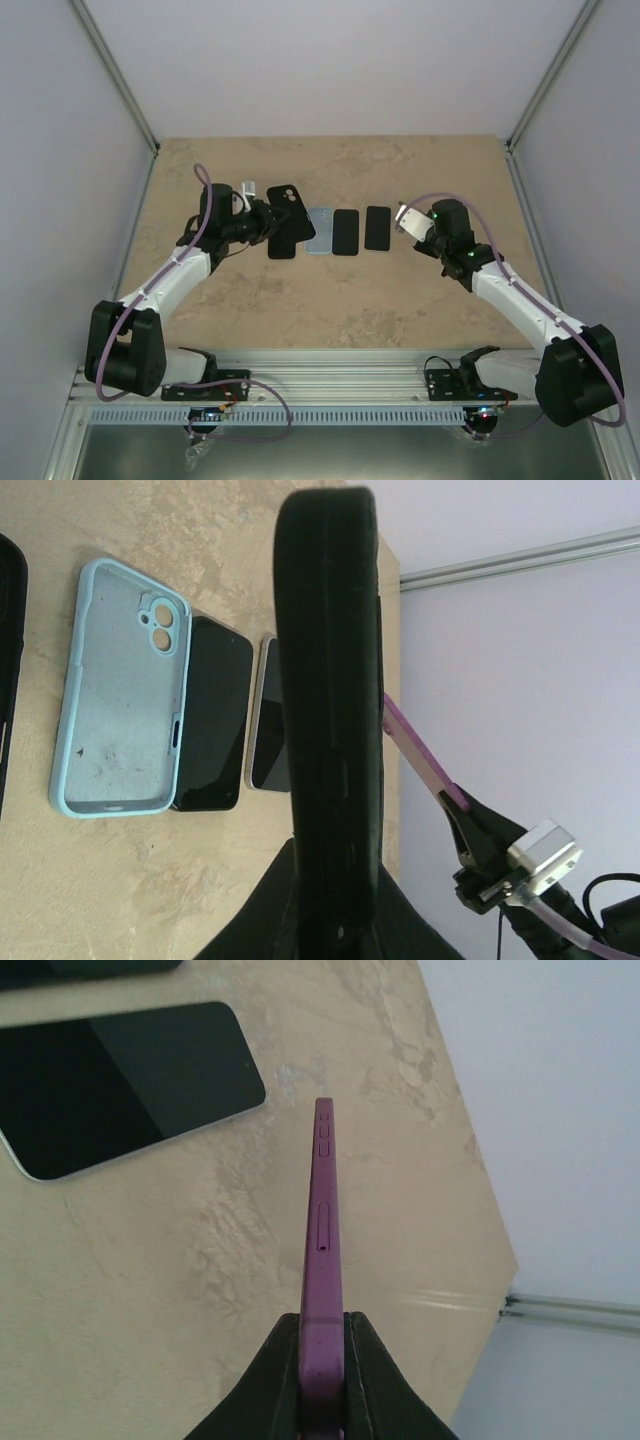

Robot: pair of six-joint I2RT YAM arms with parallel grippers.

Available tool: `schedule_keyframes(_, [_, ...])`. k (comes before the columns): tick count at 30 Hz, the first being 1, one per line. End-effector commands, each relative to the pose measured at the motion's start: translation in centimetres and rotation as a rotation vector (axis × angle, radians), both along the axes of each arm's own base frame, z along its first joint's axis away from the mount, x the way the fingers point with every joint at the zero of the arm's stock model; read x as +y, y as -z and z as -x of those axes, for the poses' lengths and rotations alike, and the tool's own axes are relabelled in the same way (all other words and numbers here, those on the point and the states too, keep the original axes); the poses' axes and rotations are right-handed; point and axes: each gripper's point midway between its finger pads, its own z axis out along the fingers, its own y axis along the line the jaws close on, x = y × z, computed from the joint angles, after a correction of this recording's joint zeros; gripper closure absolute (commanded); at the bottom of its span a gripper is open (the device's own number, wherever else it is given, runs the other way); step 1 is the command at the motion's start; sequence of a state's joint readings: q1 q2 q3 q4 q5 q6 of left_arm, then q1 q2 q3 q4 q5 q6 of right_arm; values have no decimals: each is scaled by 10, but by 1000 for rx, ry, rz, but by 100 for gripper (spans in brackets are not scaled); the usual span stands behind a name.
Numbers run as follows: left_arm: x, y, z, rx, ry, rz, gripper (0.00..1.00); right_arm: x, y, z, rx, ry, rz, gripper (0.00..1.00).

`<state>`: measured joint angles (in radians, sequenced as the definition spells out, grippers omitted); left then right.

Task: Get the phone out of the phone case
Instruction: Place the phone at the center of the board.

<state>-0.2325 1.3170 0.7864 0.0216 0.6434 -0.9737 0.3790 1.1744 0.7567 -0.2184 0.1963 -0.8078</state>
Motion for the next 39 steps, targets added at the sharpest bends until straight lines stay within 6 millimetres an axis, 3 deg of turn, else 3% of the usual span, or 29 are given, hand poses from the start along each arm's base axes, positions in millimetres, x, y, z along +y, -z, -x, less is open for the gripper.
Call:
schedule_keyframes(1, [4, -12, -9, -39, -15, -7, 100, -4, -16, -20, -150, -13, 99, 99])
schedule_keyframes(4, [5, -11, -9, -38, -18, -8, 100, -9, -2, -21, -133, -11, 153, 100])
schedule_keyframes(13, [6, -12, -9, -37, -22, -8, 100, -11, 12, -27, -139, -19, 213, 99])
schedule_keyframes(24, [6, -11, -10, -31, -20, -3, 100, -6, 35, -31, -139, -16, 256, 99])
schedule_keyframes(32, [6, -11, -11, -29, -19, 0, 100, 0, 63, -25, -102, -20, 277, 99])
schedule_keyframes(35, [6, -11, -12, -26, -16, 1, 100, 3, 73, -22, -88, -23, 286, 95])
schedule_keyframes(39, [6, -11, -13, -24, -17, 2, 100, 7, 83, -16, -66, -31, 272, 82])
